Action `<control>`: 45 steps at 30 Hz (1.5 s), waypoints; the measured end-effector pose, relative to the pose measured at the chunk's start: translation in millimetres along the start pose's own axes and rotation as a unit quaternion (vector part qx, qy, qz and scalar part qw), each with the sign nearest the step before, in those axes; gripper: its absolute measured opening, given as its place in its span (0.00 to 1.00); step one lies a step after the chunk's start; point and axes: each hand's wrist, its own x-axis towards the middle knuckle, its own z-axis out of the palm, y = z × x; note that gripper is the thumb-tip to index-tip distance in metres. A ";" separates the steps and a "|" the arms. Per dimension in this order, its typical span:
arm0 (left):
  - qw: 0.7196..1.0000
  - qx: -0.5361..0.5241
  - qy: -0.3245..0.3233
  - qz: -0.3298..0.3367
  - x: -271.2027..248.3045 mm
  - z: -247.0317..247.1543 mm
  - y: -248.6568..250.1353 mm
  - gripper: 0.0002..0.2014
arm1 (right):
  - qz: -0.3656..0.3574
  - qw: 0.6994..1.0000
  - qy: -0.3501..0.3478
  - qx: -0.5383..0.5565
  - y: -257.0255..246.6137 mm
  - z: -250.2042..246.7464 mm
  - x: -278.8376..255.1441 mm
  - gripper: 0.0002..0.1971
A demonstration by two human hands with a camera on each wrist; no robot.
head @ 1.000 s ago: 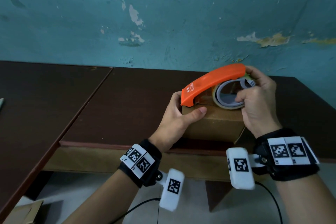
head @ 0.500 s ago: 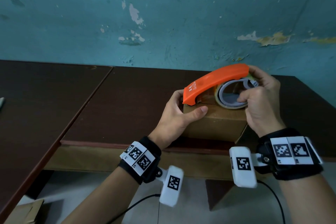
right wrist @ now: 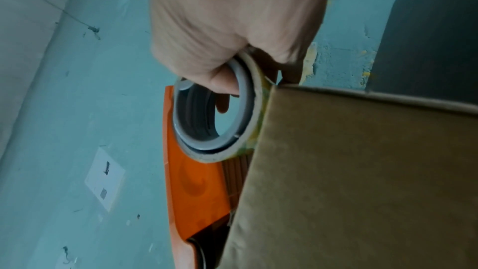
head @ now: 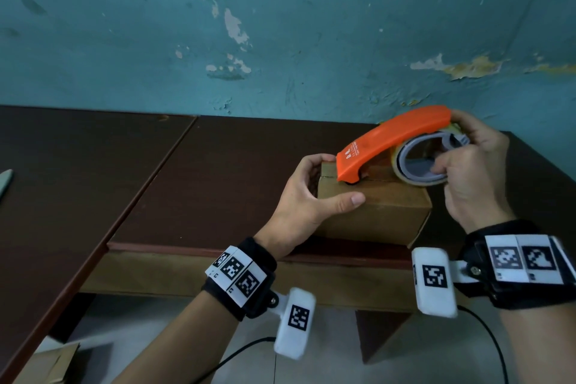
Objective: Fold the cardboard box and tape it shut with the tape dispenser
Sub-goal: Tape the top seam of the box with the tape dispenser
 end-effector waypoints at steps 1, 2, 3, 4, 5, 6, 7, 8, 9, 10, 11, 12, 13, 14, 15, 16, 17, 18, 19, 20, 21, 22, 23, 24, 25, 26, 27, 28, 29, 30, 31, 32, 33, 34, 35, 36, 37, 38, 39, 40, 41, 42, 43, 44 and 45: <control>1.000 -0.001 -0.002 -0.002 -0.7 -0.1 0.4 0.41 | -0.007 1.000 -0.003 -0.008 -1.5 1.0 0.3 0.33; 1.000 -0.002 -0.005 -0.005 -1.1 -0.2 0.9 0.41 | -0.012 1.000 -0.005 -0.017 -3.1 1.9 0.6 0.34; 1.000 -0.001 -0.009 -0.010 -1.2 -0.4 1.2 0.41 | -0.018 0.999 -0.008 -0.025 -4.4 2.3 0.8 0.34; 1.000 0.003 -0.013 -0.014 -1.0 -0.9 1.6 0.40 | -0.023 0.999 -0.010 -0.034 -5.1 2.9 1.1 0.35; 1.000 0.010 -0.018 -0.017 -0.7 -1.9 1.6 0.39 | -0.027 0.999 -0.013 -0.041 -5.4 3.4 1.1 0.35; 0.999 0.020 -0.022 -0.017 -0.5 -3.0 1.3 0.38 | -0.030 0.998 -0.014 -0.048 -5.0 3.7 1.2 0.36; 0.999 0.030 -0.024 -0.012 -0.7 -3.8 1.7 0.37 | -0.030 0.998 -0.012 -0.053 -4.3 3.8 1.6 0.37; 0.999 0.038 -0.022 -0.006 -0.8 -3.6 2.5 0.36 | -0.029 0.998 -0.010 -0.056 -3.5 3.5 2.3 0.37; 0.999 0.038 -0.015 -0.003 -1.5 -2.0 4.6 0.34 | -0.027 0.998 -0.008 -0.057 -2.8 3.3 2.6 0.38; 1.000 0.029 -0.001 -0.005 -2.0 0.5 7.1 0.32 | -0.026 0.998 -0.009 -0.056 -3.0 3.5 2.3 0.38; 1.000 0.014 0.018 -0.014 -1.7 4.0 9.9 0.28 | -0.026 0.998 -0.009 -0.055 -3.4 3.4 1.8 0.37; 0.999 -0.006 0.038 -0.027 0.2 7.6 12.1 0.23 | -0.025 0.998 -0.008 -0.053 -3.8 3.3 1.3 0.37; 0.997 -0.021 0.056 -0.042 3.4 10.5 13.5 0.19 | -0.023 0.999 -0.005 -0.048 -3.9 3.2 1.4 0.36; 0.996 -0.021 0.069 -0.051 6.7 12.7 15.0 0.15 | -0.019 0.999 -0.003 -0.042 -4.0 3.4 1.2 0.36; 0.996 -0.006 0.073 -0.052 10.2 13.5 15.0 0.14 | -0.017 0.999 0.000 -0.034 -3.9 3.6 1.4 0.35; 0.997 0.016 0.068 -0.043 13.5 13.8 13.7 0.14 | -0.014 1.000 0.004 -0.028 -3.5 3.7 1.9 0.35; 0.997 0.038 0.059 -0.029 15.3 13.8 13.2 0.14 | -0.008 1.000 0.010 -0.026 -2.5 3.1 2.5 0.36; 0.997 0.060 0.052 -0.013 16.6 13.9 12.8 0.14 | 0.003 1.000 0.017 -0.024 -0.3 1.9 3.0 0.35; 0.996 0.081 0.046 0.003 17.4 13.9 13.0 0.14 | 0.017 0.999 0.028 -0.016 2.6 0.7 3.0 0.33; 0.994 0.099 0.045 0.015 18.1 13.9 12.5 0.14 | 0.030 0.999 0.039 -0.002 4.6 -0.3 2.8 0.31; 0.992 0.112 0.048 0.024 18.4 13.9 12.2 0.13 | 0.042 0.998 0.051 0.012 7.0 -1.0 2.2 0.29; 0.991 0.121 0.051 0.032 18.8 13.4 11.6 0.13 | 0.051 0.997 0.059 0.020 8.9 -1.2 1.1 0.27; 0.990 0.127 0.053 0.037 19.2 12.7 10.7 0.12 | 0.059 0.996 0.063 0.022 11.4 -1.2 -0.1 0.23; 0.989 0.129 0.051 0.041 19.3 12.0 9.9 0.12 | 0.066 0.996 0.063 0.020 13.8 -1.3 -2.5 0.18; 0.989 0.130 0.048 0.042 19.2 11.5 9.7 0.12 | 0.071 0.995 0.065 0.016 16.0 -1.6 -5.2 0.14; 0.989 0.131 0.045 0.042 19.1 11.4 9.8 0.12 | 0.075 0.995 0.068 0.012 17.3 -1.6 -8.8 0.12; 0.989 0.133 0.044 0.041 19.1 11.5 9.7 0.12 | 0.079 0.994 0.075 0.011 18.5 -1.5 -12.9 0.10; 0.989 0.133 0.045 0.039 19.1 11.7 10.0 0.12 | 0.082 0.993 0.083 0.016 18.8 -0.5 -17.3 0.09; 0.989 0.132 0.046 0.038 19.2 12.4 9.9 0.12 | 0.086 0.992 0.092 0.023 19.4 0.6 -21.6 0.08; 0.989 0.132 0.048 0.037 19.0 12.8 9.8 0.13 | 0.098 0.990 0.099 0.029 20.6 2.3 -25.8 0.07; 0.989 0.132 0.048 0.036 18.8 13.5 10.1 0.13 | 0.118 0.987 0.104 0.037 23.2 3.7 -29.5 0.06; 0.990 0.130 0.049 0.037 18.7 14.2 10.4 0.13 | 0.143 0.983 0.103 0.051 25.0 5.3 -33.0 0.06; 0.990 0.128 0.049 0.037 18.8 14.7 10.4 0.13 | 0.169 0.979 0.096 0.064 26.7 7.0 -36.1 0.08; 0.990 0.127 0.049 0.036 18.9 14.7 10.2 0.13 | 0.188 0.976 0.087 0.065 28.0 8.8 -38.8 0.09; 0.990 0.125 0.049 0.036 18.9 14.7 9.7 0.13 | 0.198 0.975 0.083 0.052 28.5 10.2 -40.3 0.10; 0.991 0.123 0.051 0.035 18.8 14.5 9.6 0.13 | 0.200 0.975 0.084 0.034 27.7 11.0 -40.7 0.09; 0.991 0.121 0.052 0.034 18.6 14.0 9.1 0.12 | 0.198 0.976 0.089 0.016 25.8 11.3 -40.1 0.06; 0.991 0.120 0.053 0.032 18.2 13.3 8.8 0.12 | 0.194 0.977 0.092 -0.003 23.3 11.0 -39.4 0.03; 0.991 0.118 0.054 0.030 17.9 13.0 8.3 0.11 | 0.187 0.978 0.095 -0.021 21.0 10.3 -38.7 0.02; 0.991 0.116 0.056 0.026 17.6 12.8 8.0 0.11 | 0.178 0.979 0.097 -0.038 18.4 9.2 -38.1 0.03; 0.991 0.115 0.061 0.022 17.5 13.2 8.0 0.10 | 0.164 0.980 0.099 -0.058 17.2 7.9 -37.7 0.05; 0.991 0.112 0.065 0.018 17.6 13.3 8.0 0.10 | 0.146 0.981 0.098 -0.079 15.5 7.6 -37.9 0.07; 0.992 0.108 0.068 0.015 18.2 13.1 7.6 0.10 | 0.129 0.982 0.097 -0.099 14.0 7.9 -38.4 0.09; 0.992 0.105 0.067 0.018 18.5 12.4 7.2 0.09 | 0.113 0.982 0.097 -0.116 13.4 8.3 -38.7 0.09; 0.992 0.107 0.065 0.024 18.6 11.1 6.7 0.09 | 0.104 0.982 0.098 -0.126 14.0 8.5 -38.2 0.08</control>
